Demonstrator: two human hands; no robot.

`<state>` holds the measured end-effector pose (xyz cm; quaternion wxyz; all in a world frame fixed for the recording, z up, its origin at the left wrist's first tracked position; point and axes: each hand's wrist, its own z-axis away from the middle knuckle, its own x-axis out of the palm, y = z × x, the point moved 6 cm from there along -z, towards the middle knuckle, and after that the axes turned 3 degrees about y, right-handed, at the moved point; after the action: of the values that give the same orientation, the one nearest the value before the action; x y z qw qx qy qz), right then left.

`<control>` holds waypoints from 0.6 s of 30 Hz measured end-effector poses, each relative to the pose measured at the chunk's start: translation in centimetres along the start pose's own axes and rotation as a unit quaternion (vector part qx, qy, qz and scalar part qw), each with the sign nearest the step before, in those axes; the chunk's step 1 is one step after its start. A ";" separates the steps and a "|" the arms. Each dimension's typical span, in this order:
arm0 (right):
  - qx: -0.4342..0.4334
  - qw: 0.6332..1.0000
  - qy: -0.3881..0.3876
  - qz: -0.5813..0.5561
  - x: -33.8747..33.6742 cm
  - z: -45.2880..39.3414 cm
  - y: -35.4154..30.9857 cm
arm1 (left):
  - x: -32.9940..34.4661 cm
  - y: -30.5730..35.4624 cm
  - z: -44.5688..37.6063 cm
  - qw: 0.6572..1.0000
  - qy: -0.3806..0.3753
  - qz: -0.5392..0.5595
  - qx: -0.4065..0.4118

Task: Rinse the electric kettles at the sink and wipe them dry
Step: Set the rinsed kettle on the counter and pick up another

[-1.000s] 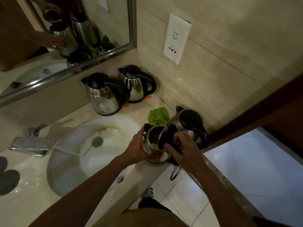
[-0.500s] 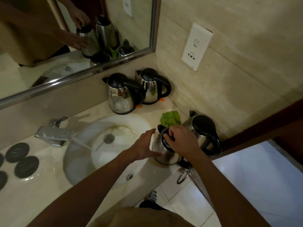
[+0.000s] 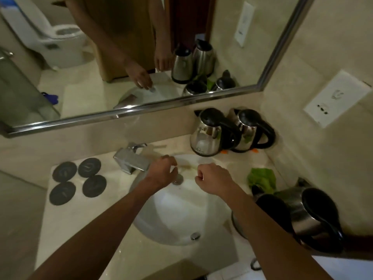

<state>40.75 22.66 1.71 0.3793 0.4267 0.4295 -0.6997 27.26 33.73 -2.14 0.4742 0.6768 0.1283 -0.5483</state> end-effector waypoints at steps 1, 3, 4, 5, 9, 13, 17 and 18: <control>-0.008 1.000 -0.011 0.000 0.3 -0.8 -1.3 | -0.6 -1.2 -0.4 1.000 0.004 -0.028 -0.009; -0.025 0.999 -0.032 0.005 1.0 -2.5 -3.8 | -1.3 -3.4 -1.0 0.995 -0.008 -0.095 -0.018; -0.033 0.999 -0.042 0.006 1.4 -3.2 -5.0 | -1.7 -4.3 -1.4 0.992 -0.007 -0.126 -0.017; -0.039 0.998 -0.050 0.007 1.8 -4.0 -6.2 | -2.1 -5.2 -1.8 0.988 -0.001 -0.152 -0.014; -0.039 0.997 -0.069 0.012 3.0 -7.0 -9.8 | -3.1 -8.2 -3.3 0.982 0.003 -0.188 -0.020; -0.024 0.996 -0.077 0.033 3.5 -8.9 -11.5 | -3.0 -10.1 -4.4 0.979 -0.042 -0.197 -0.012; -0.014 0.995 -0.089 0.045 4.0 -9.5 -12.2 | -2.6 -10.6 -4.7 0.973 -0.060 -0.220 0.026; -0.012 0.995 -0.091 0.046 4.1 -9.6 -12.3 | -2.7 -10.5 -4.8 0.971 -0.061 -0.227 0.034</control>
<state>30.89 35.05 -1.18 0.4537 0.3761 0.3817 -0.7120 21.93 43.84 -5.35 0.3209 0.6112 0.2309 -0.6856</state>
